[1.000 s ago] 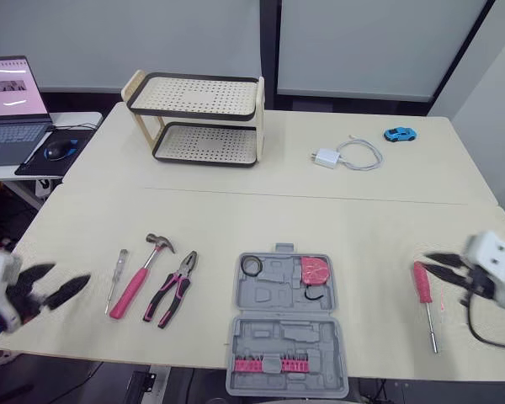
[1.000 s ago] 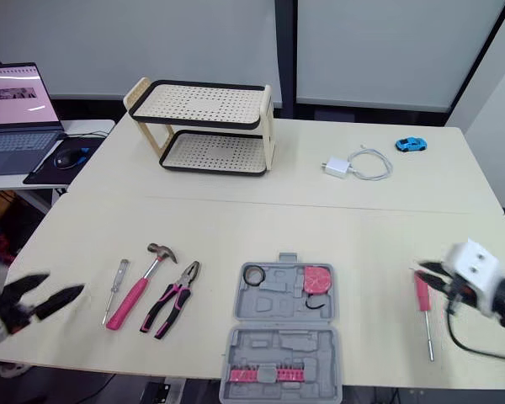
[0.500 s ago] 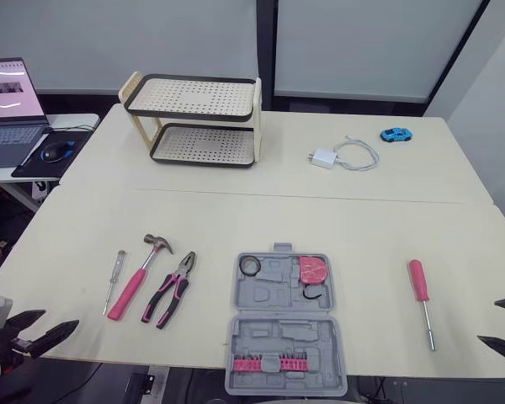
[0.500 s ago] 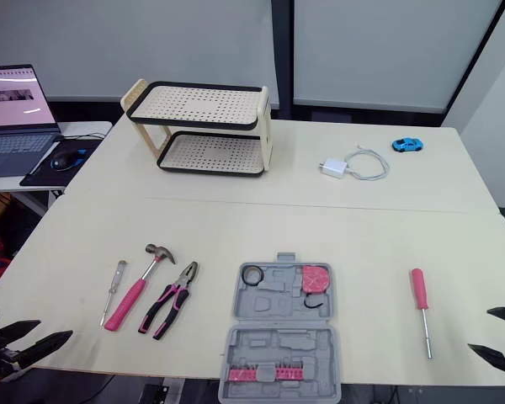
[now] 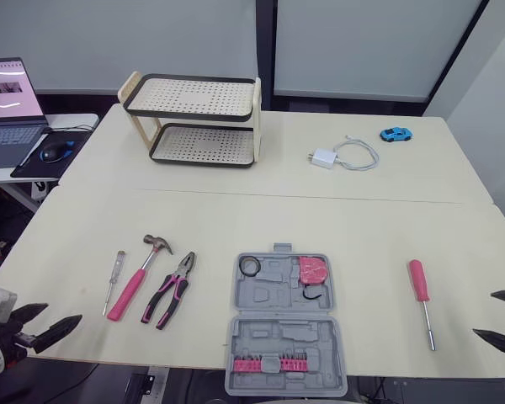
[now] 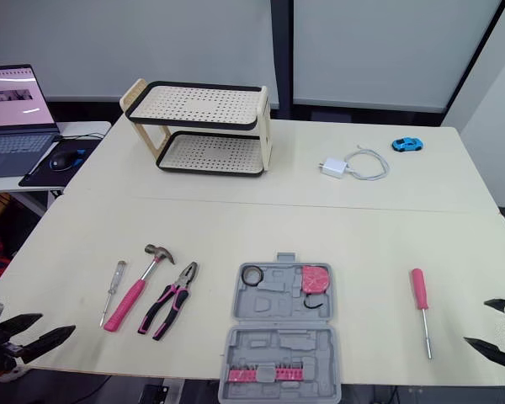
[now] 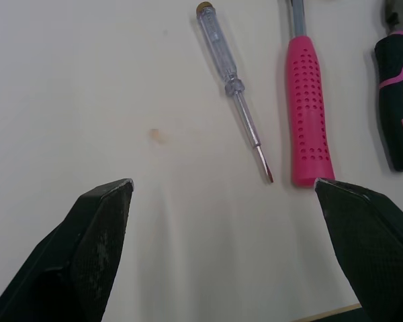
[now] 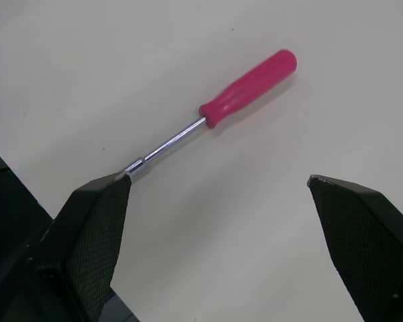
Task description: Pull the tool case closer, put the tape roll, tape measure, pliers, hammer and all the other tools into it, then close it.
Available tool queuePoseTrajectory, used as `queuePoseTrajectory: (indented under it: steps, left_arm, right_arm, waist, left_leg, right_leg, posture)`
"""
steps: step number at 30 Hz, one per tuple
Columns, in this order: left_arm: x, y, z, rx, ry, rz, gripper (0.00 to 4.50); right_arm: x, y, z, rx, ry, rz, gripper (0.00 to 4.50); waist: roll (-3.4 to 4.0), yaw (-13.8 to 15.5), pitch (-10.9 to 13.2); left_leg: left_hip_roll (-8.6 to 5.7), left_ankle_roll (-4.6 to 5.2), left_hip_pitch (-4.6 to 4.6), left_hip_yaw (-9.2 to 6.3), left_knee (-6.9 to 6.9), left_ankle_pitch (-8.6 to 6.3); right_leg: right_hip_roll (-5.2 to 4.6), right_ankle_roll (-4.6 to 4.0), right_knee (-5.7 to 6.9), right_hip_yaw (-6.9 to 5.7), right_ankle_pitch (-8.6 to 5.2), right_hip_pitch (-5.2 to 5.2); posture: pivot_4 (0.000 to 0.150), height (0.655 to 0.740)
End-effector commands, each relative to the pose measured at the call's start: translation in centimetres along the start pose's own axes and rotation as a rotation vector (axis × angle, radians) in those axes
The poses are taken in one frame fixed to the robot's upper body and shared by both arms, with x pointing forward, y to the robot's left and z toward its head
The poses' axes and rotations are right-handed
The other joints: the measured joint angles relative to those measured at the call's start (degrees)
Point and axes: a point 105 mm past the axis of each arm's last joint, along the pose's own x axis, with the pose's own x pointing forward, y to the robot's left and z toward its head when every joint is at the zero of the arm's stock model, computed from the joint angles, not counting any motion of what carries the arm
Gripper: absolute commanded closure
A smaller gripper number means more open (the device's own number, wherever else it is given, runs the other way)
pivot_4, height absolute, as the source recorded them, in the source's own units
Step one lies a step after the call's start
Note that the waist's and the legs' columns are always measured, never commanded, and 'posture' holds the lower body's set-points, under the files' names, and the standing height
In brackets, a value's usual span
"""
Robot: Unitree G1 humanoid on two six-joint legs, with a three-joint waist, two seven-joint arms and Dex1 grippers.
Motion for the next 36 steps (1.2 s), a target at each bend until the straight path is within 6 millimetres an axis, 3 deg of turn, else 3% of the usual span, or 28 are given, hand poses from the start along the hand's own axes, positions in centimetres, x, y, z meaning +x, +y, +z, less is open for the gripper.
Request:
queuePoseTrajectory:
  steps: [1, 10, 15, 22, 25, 32, 36]
  left_arm:
    - [-0.1, -0.9, 1.8, 0.035, -0.073, -0.002, 0.0]
    - [-0.2, -4.7, 2.1, 0.039, -0.109, -0.061, 0.0]
    - [-0.1, -7.3, 1.9, 0.027, -0.117, -0.108, 0.0]
    - [1.3, -11.0, 2.9, -0.006, -0.182, -0.156, 0.0]
    - [2.3, -12.4, 3.7, -0.019, -0.232, -0.146, 0.0]
    - [5.4, -14.2, 4.1, -0.07, -0.282, -0.087, 0.0]
    - [7.2, -13.6, 3.9, -0.071, -0.244, -0.028, 0.0]
  right_arm:
    - [0.8, -0.3, 3.7, -0.115, -0.086, 0.021, 0.02]
    - [3.5, 2.6, 12.4, -0.308, -0.302, 0.235, 0.02]
    - [4.5, 5.7, 16.8, -0.41, -0.41, 0.415, 0.02]
    - [4.8, 9.0, 21.1, -0.432, -0.552, 0.594, 0.02]
    - [4.9, 9.8, 22.0, -0.415, -0.58, 0.637, 0.02]
    - [5.4, 9.8, 21.5, -0.402, -0.562, 0.626, 0.02]
    - [5.5, 9.9, 21.0, -0.402, -0.543, 0.622, 0.02]
  waist:
    - [0.02, -0.1, 0.0]
    - [0.0, -0.3, 0.0]
    - [0.0, -0.2, 0.0]
    - [-0.02, 0.2, 0.1]
    - [-0.02, 0.3, 0.1]
    - [-0.03, 0.4, 0.0]
    - [0.07, 0.4, 0.1]
  left_leg:
    - [0.0, 0.0, 0.0, 0.0, 0.0, 0.0]
    - [0.01, 0.0, -0.04, -0.02, 0.03, 0.0]
    - [0.01, 0.0, -0.03, -0.04, 0.06, 0.0]
    - [0.01, 0.0, -0.07, -0.07, 0.06, 0.0]
    - [0.01, 0.0, -0.1, -0.08, 0.07, 0.0]
    - [0.0, 0.0, -0.1, -0.1, 0.08, 0.0]
    - [-0.02, 0.0, -0.1, -0.09, 0.09, 0.0]
  right_leg:
    - [0.0, 0.02, 0.0, 0.01, 0.01, 0.0]
    - [0.0, -0.15, 0.01, 0.01, 0.19, 0.01]
    - [0.01, -0.14, 0.01, -0.01, 0.21, 0.02]
    - [0.01, -0.17, -0.02, -0.03, 0.23, -0.01]
    - [0.0, -0.17, -0.03, -0.04, 0.24, -0.01]
    - [0.01, -0.17, -0.03, -0.05, 0.25, -0.01]
    - [0.01, -0.16, -0.03, -0.04, 0.25, -0.01]
  posture:
    - [0.15, 0.735]
    - [0.15, 0.735]
    - [0.15, 0.735]
    - [0.15, 0.735]
    - [0.15, 0.735]
    - [0.15, 0.735]
    - [0.15, 0.735]
